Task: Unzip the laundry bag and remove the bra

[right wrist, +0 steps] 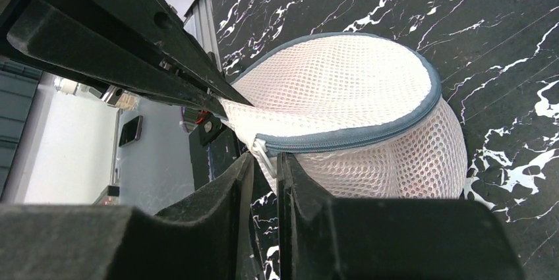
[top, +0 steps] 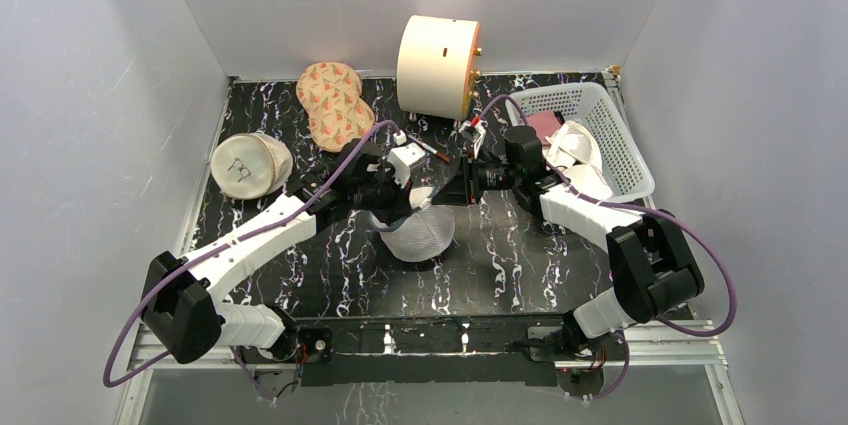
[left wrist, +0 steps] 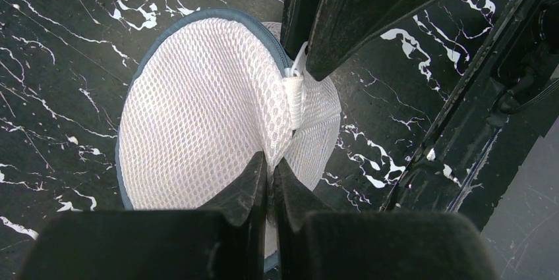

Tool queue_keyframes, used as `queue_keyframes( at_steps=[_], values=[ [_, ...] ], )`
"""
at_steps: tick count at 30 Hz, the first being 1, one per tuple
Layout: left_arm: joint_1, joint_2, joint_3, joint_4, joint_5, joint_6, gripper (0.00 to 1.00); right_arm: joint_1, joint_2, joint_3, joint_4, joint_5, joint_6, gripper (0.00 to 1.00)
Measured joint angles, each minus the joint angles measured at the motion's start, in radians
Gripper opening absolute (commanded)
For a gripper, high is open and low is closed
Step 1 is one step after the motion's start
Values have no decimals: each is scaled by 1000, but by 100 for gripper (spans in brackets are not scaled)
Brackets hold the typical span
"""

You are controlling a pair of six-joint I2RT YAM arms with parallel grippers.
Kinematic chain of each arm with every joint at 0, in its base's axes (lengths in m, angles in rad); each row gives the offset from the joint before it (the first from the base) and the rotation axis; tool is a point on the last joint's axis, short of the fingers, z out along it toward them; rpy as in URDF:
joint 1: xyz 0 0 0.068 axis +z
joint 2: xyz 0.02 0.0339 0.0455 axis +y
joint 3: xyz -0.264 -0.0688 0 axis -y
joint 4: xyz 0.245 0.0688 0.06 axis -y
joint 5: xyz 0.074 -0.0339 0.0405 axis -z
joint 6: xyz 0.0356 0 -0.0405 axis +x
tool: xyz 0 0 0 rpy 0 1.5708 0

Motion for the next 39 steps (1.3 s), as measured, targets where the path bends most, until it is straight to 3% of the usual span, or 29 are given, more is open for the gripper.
queue_keyframes(
  at_steps=[30, 39],
  values=[
    [-7, 0, 0, -3, -9, 0, 0, 17, -13, -2, 1, 15, 1, 13],
    [-7, 0, 0, -3, -12, 0, 0, 23, -7, -17, 22, 40, 18, 0]
  ],
)
